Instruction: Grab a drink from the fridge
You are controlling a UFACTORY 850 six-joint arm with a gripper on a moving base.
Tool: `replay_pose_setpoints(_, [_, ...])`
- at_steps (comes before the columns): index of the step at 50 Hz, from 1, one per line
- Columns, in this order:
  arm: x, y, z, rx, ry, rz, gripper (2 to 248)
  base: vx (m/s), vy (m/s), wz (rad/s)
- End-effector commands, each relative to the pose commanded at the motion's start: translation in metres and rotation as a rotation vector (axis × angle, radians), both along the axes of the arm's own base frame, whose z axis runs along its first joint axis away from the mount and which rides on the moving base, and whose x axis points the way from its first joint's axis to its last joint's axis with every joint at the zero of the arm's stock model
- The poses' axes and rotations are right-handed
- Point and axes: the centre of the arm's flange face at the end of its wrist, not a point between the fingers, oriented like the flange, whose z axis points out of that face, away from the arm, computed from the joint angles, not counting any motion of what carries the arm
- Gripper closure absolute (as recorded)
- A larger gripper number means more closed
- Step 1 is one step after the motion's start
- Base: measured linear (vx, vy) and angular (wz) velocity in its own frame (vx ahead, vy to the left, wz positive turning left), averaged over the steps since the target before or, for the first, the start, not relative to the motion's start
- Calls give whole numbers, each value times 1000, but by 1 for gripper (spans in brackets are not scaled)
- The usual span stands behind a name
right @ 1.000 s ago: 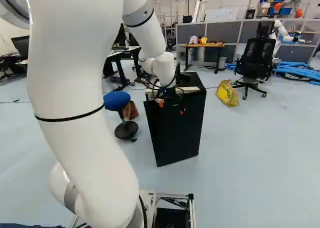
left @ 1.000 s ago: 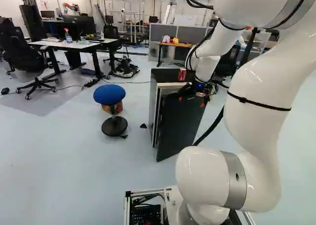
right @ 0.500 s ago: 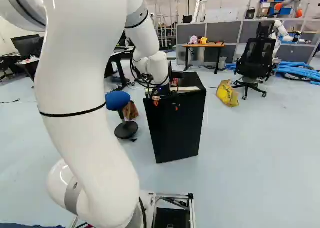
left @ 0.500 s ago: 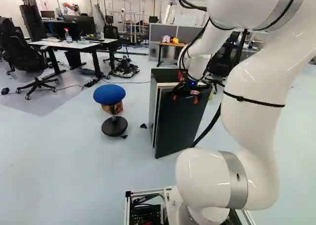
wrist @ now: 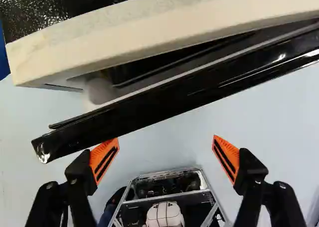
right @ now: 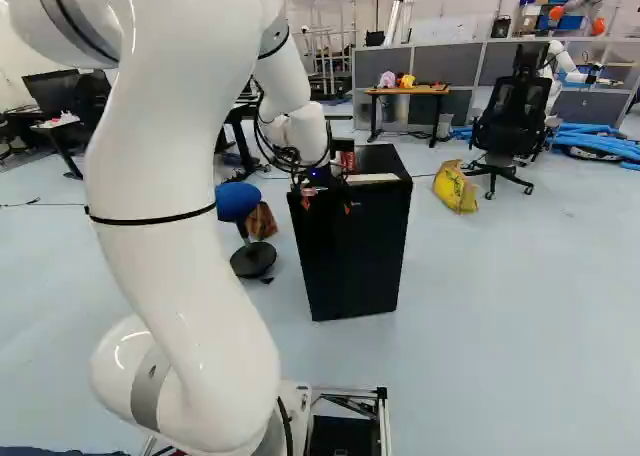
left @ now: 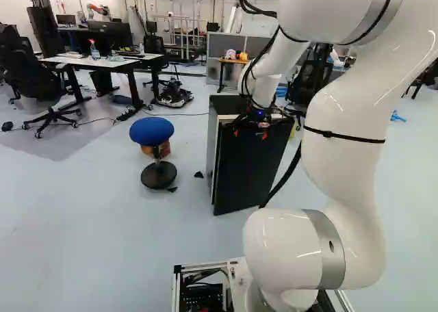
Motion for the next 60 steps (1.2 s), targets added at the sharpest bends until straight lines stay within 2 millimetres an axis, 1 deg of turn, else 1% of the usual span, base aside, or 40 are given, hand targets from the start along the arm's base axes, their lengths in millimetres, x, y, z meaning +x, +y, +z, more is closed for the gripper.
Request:
replay_pose_setpoints(25, [18,10,0,-25,-7,53,3,0,0,0])
replay_pose_setpoints(44, [31,11,-1,-34,-15,68,3,0,0,0])
replay_pose_setpoints(60, [32,11,0,-38,-19,71,3,0,0,0])
